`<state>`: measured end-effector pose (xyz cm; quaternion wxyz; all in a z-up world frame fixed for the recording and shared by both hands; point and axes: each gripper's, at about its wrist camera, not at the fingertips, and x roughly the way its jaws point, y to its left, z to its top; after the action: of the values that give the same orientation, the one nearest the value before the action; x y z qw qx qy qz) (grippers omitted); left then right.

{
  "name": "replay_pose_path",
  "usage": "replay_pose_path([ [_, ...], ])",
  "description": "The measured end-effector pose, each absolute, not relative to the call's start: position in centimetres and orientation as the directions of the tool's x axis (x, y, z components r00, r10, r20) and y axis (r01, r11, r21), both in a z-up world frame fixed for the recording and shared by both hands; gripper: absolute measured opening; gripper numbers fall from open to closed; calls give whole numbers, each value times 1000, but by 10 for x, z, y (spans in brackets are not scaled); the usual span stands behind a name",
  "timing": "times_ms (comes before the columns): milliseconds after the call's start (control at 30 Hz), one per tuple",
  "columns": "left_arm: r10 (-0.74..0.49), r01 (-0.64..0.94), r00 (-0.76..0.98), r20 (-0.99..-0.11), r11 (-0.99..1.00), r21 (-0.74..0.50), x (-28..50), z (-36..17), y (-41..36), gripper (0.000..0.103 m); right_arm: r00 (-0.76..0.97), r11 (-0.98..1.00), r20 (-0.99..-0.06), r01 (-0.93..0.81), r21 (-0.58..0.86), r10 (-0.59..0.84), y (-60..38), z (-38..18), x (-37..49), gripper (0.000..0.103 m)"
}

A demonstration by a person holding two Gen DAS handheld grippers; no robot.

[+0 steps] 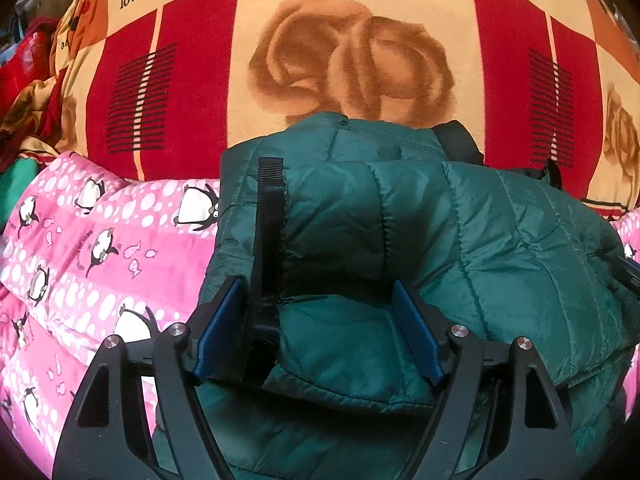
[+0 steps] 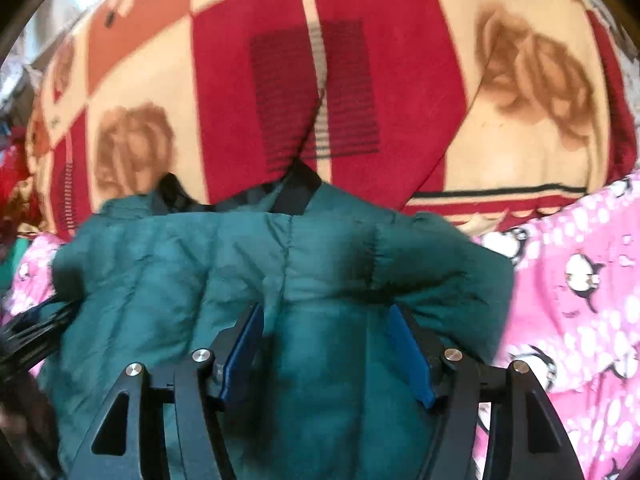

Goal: Fold large clothes

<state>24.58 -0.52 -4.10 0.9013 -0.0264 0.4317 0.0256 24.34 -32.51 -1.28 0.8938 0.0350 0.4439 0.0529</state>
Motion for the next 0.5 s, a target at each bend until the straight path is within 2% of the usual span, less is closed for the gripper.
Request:
replay_pose_path([
  [133, 28, -73, 630, -776, 997, -24, 246, -41, -5, 78, 615, 987, -772, -117, 112, 161, -327, 6, 207, 63],
  [333, 37, -77, 636, -771, 997, -16, 244, -41, -6, 79, 564, 992, -820, -124, 35, 100, -319, -27, 197, 63],
  [500, 46, -78, 635, -771, 997, -5, 244, -42, -6, 80, 539, 994, -838, -107, 35, 87, -312, -43, 202, 63],
])
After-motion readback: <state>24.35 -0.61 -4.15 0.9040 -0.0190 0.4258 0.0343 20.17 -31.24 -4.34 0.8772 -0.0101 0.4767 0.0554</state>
